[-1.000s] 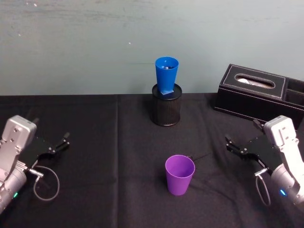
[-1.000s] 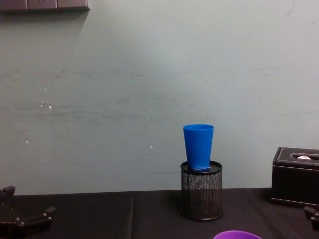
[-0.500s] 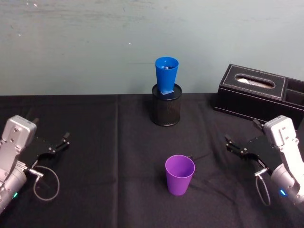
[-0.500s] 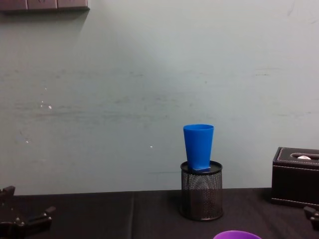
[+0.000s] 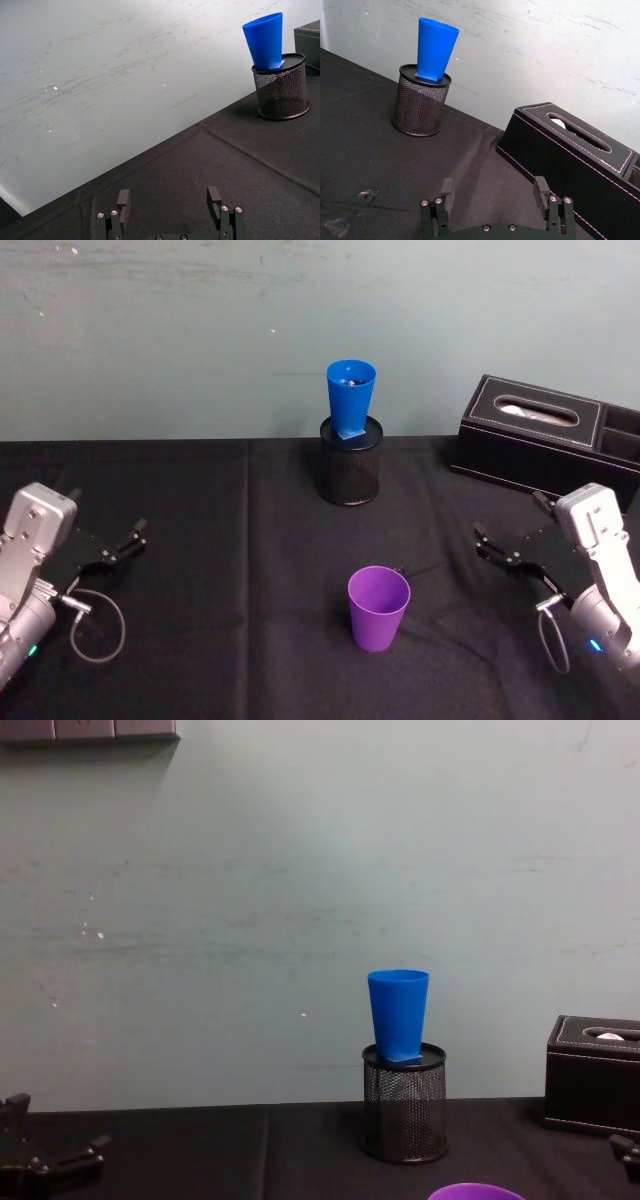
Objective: Pick up one cup with a gripper and tap it against the other cup.
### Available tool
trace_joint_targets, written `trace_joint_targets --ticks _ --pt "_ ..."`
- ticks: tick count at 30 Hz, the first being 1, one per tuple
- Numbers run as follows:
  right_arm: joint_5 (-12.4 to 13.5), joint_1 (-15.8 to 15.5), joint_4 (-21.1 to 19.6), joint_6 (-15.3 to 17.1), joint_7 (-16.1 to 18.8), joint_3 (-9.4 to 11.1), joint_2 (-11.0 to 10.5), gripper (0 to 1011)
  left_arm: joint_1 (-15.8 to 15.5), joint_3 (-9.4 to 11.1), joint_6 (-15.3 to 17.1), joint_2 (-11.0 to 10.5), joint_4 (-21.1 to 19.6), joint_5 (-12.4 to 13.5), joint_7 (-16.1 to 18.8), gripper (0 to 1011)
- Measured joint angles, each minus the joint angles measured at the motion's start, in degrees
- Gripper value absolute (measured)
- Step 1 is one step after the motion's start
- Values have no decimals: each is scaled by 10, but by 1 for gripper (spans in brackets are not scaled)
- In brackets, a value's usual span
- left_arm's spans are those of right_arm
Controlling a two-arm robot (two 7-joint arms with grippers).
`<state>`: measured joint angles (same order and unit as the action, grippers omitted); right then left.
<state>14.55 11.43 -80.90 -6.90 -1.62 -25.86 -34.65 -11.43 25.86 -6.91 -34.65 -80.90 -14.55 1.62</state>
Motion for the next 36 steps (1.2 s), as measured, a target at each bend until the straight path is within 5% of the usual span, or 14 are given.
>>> trace_joint_targets --ticks 21,29,36 --pt "5 -10 -18 -16 15 16 6 1003 0 0 0 0 0 0 0 1000" --pt "52 -46 -58 -26 64 45 -12 1003 0 0 0 0 0 0 0 1000" --pt "98 -86 -84 -43 142 70 -48 1003 0 0 0 0 0 0 0 1000"
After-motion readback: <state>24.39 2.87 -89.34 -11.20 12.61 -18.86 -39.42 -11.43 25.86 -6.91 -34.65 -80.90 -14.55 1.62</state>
